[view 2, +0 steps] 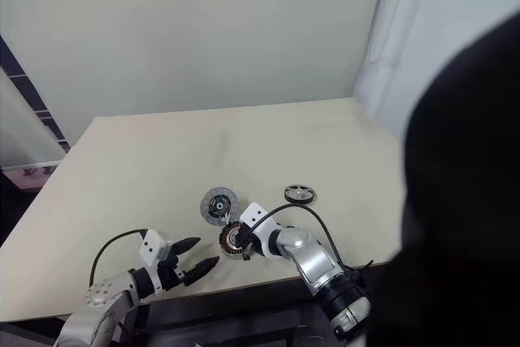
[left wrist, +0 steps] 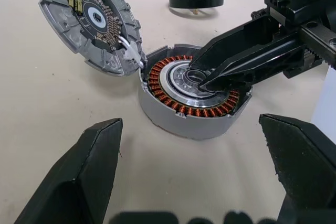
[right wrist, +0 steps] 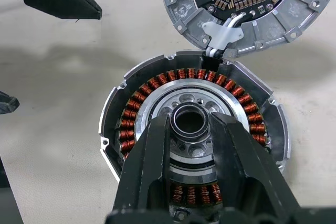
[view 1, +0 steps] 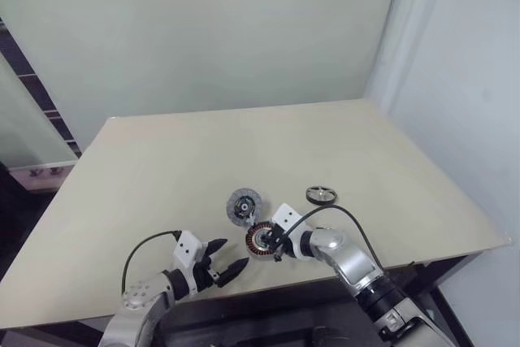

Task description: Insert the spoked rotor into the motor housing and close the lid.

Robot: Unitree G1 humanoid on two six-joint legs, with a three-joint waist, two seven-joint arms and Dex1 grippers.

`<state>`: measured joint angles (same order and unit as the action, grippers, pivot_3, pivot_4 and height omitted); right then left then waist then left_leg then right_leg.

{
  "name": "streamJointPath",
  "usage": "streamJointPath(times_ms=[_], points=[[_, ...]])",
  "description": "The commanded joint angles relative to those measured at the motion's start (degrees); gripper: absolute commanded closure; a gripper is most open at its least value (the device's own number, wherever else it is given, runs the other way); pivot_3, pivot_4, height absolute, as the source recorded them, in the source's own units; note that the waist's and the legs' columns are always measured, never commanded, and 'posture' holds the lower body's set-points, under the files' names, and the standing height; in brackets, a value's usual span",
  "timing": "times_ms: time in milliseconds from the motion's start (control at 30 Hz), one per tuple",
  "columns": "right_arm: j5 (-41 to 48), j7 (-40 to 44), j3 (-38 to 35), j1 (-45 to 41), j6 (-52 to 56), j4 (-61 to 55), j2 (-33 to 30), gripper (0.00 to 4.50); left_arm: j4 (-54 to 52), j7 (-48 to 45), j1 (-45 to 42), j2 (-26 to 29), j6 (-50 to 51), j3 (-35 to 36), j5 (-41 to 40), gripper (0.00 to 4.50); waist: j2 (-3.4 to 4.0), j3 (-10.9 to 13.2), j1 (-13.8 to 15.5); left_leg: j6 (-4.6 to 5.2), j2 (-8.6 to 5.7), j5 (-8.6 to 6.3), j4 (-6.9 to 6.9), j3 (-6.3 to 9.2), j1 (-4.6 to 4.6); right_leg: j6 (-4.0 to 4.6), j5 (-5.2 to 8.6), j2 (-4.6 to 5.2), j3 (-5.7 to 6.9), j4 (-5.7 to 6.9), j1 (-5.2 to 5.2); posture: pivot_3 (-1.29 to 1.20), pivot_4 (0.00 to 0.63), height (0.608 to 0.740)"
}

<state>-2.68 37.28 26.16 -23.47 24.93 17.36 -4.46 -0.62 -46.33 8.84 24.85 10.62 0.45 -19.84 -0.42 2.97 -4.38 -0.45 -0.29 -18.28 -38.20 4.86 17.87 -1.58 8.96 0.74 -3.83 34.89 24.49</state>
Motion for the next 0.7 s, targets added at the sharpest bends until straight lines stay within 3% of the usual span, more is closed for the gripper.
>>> streamJointPath(times_ms=[33,700], points=[[-0.6,0.0,0.1,-0.7,-0.4,-1.2,-0.1,3.69,-1.0,-0.3,-0.9,0.1,-0.8,-0.2,0.3,0.0,0.0,0.0,0.0,0.0,0.0,0.0,0.0,0.0,0.0,0.0,0.0,0.0,0.0,0.0,0.0,0.0,0.0,0.74],[-1.3,-0.3,0.0,-0.6,-0.4,-1.2,-0.1,3.69,-1.4,-0.4,-0.5,0.0,-0.8,-0.6,0.3,0.0,0.0,0.0,0.0,0.0,0.0,0.0,0.0,0.0,-0.03,0.0,0.0,0.0,0.0,0.0,-0.02,0.0,0.0,0.74]])
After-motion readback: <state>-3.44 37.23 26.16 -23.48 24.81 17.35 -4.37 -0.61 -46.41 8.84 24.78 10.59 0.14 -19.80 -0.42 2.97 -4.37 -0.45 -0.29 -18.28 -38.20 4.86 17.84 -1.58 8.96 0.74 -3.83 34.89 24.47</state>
